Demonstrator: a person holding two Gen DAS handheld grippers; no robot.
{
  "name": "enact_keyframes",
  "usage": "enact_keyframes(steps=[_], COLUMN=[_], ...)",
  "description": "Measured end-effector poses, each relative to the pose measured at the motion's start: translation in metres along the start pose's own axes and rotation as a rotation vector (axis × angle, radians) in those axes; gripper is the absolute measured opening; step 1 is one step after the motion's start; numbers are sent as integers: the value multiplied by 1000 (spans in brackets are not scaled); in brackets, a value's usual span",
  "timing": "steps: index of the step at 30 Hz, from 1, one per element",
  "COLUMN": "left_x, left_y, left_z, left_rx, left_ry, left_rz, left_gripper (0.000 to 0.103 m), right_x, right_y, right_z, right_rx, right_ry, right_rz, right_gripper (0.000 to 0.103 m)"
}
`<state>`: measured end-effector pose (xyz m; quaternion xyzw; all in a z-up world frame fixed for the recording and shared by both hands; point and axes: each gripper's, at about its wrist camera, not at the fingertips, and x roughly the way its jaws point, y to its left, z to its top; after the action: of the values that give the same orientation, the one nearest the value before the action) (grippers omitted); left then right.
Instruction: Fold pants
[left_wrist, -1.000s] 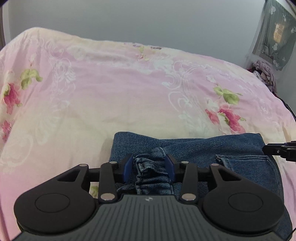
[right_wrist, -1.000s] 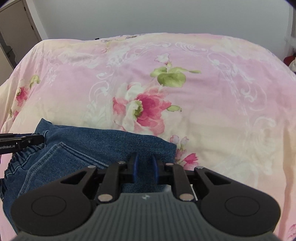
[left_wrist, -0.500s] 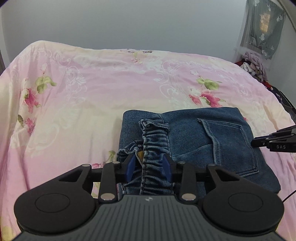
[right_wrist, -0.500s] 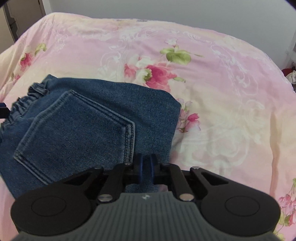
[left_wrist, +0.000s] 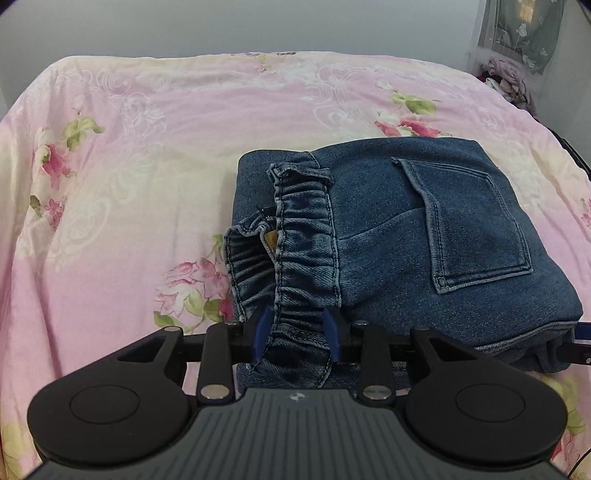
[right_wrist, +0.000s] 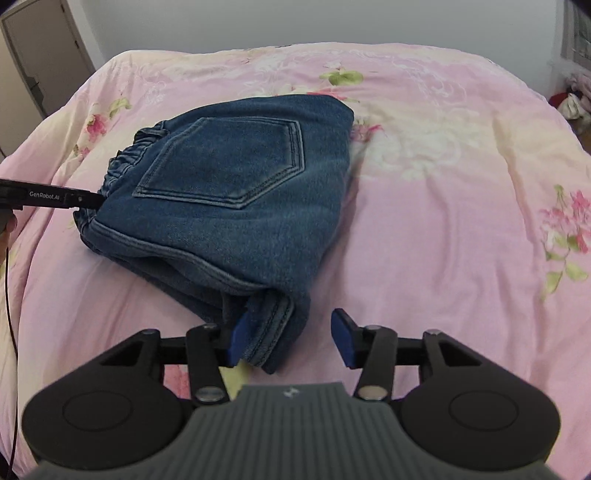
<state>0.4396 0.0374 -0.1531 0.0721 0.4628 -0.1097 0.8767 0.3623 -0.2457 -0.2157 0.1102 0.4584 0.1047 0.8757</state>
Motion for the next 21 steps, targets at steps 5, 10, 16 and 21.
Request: enact_keyframes(steps=[5,10,16,21], left_x=[4,11,12,-2], left_y=[0,12,15,24], left_z=[-4,-5,-6,-3], left_rx=[10,-25,-26,-57], left_ry=[6,20,22,-16], left_rz=[8,-29,-49,-79], left_gripper=[40,45,46,53], right_x=[19,2,31,7], right_y=[1,22,20,9], right_z=[-8,-18,-36,-14], right_rx=[71,-141,-331,-246], right_ry=[-14,-51,-31,8], right_rz=[-31,-101,-127,-42], right_gripper=[30,24,24,30])
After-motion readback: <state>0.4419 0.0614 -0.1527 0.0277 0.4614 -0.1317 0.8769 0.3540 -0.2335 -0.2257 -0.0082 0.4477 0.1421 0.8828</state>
